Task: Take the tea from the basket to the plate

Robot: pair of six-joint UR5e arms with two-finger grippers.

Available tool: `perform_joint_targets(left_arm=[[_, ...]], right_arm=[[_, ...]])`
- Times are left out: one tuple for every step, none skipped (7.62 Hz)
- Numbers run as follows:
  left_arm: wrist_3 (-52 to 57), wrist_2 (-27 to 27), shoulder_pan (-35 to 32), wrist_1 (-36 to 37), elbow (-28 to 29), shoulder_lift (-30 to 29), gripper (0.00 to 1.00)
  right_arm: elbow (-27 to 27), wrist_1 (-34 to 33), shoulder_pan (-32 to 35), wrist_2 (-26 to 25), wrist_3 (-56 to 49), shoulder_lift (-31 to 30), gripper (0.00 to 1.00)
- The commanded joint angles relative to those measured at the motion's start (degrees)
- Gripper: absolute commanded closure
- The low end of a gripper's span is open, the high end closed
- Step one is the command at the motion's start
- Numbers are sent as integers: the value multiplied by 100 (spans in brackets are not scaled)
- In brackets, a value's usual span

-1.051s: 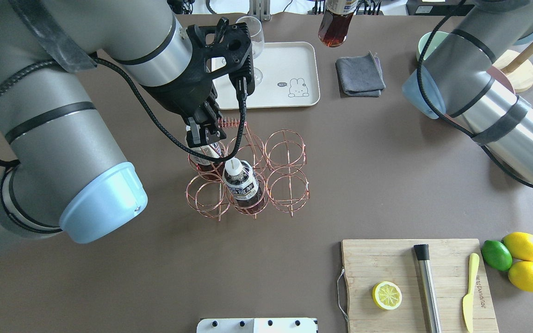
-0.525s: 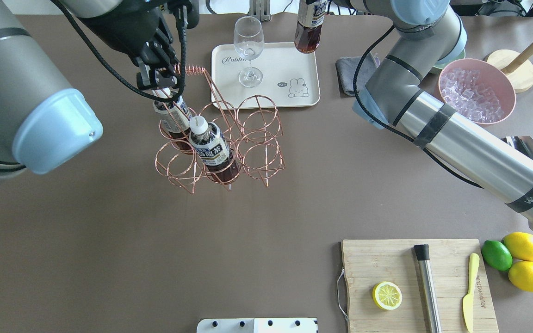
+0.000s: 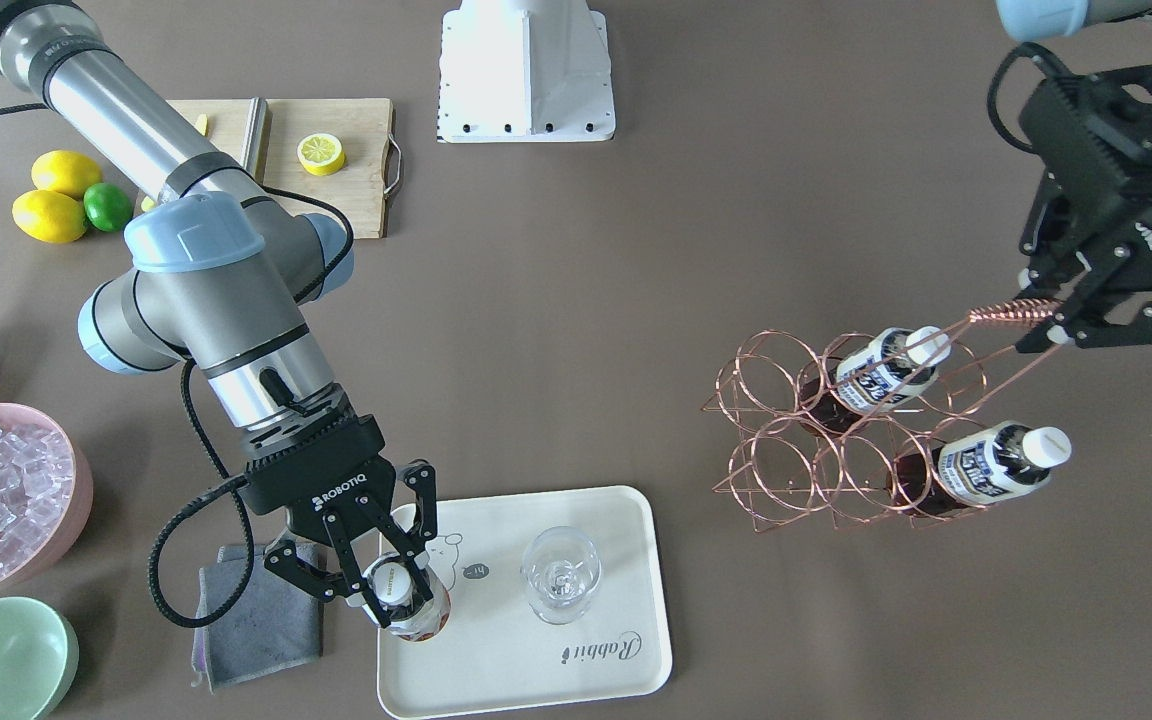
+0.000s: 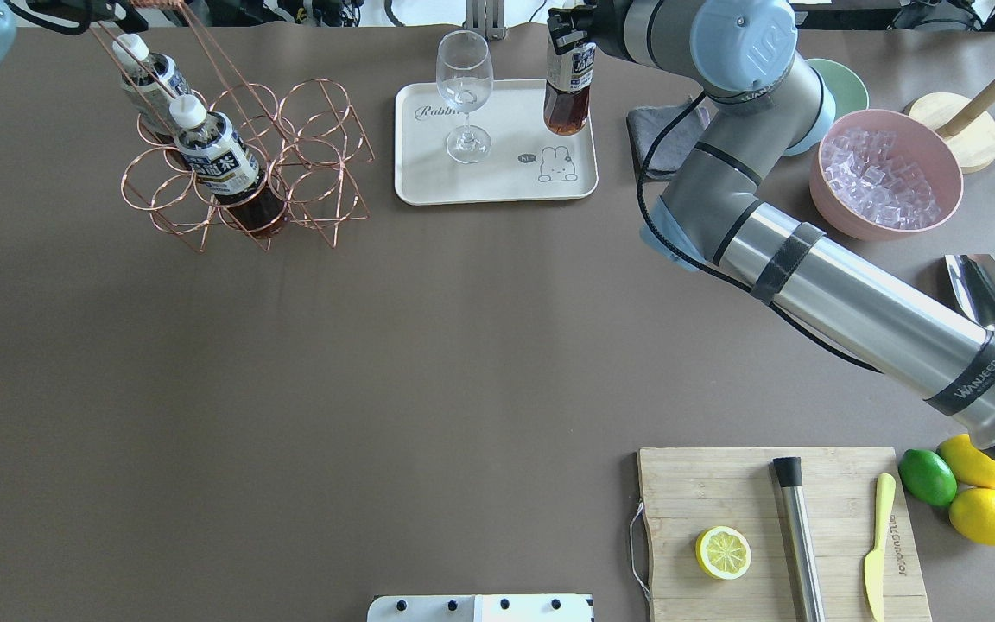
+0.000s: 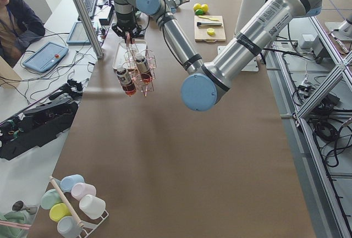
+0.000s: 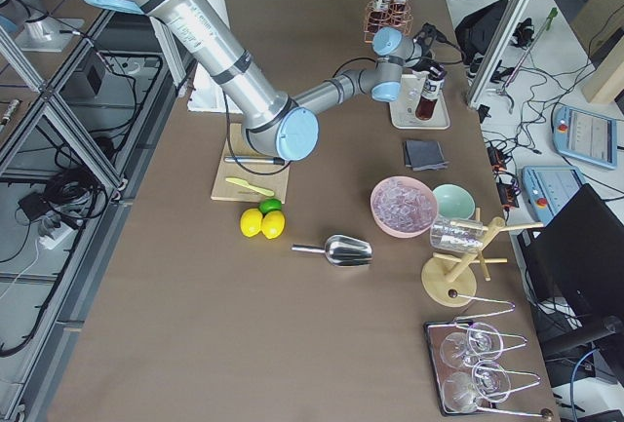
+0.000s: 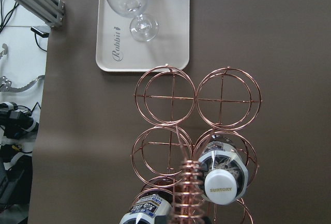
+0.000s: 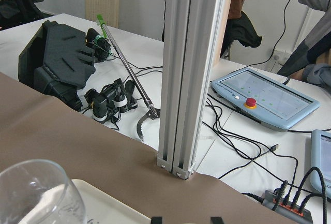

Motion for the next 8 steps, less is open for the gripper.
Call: perform_joint_targets(left_arm=[[1401,-77,-798,0,934,93,100],[1902,-77,-1036,0,1286,145,100],[2403,-94,-1230,-17,1577,285,100],[2486,-94,-1353,-113,1762,539,100],[2522,-59,-1468,-462,1973,733,100],[2565,-50,-1565,-701,2193,839,100],[2575,-33,-1661,-860,2438,840,100],[2575,-24,-1758,-914,2624,840,100]], right_arm=[[-96,9,-195,-327,-2,77,100],[-114,9,-274,-450,7,86,100],[-140,113,-292,-512,16,77,100],[-428,610,-284,-513,16,68,100],[-544,850,-266,-513,16,68,100],[-545,853,-257,-522,16,77,100],[-545,853,-257,-539,111,86,1],[-545,853,-266,-548,156,95,0]])
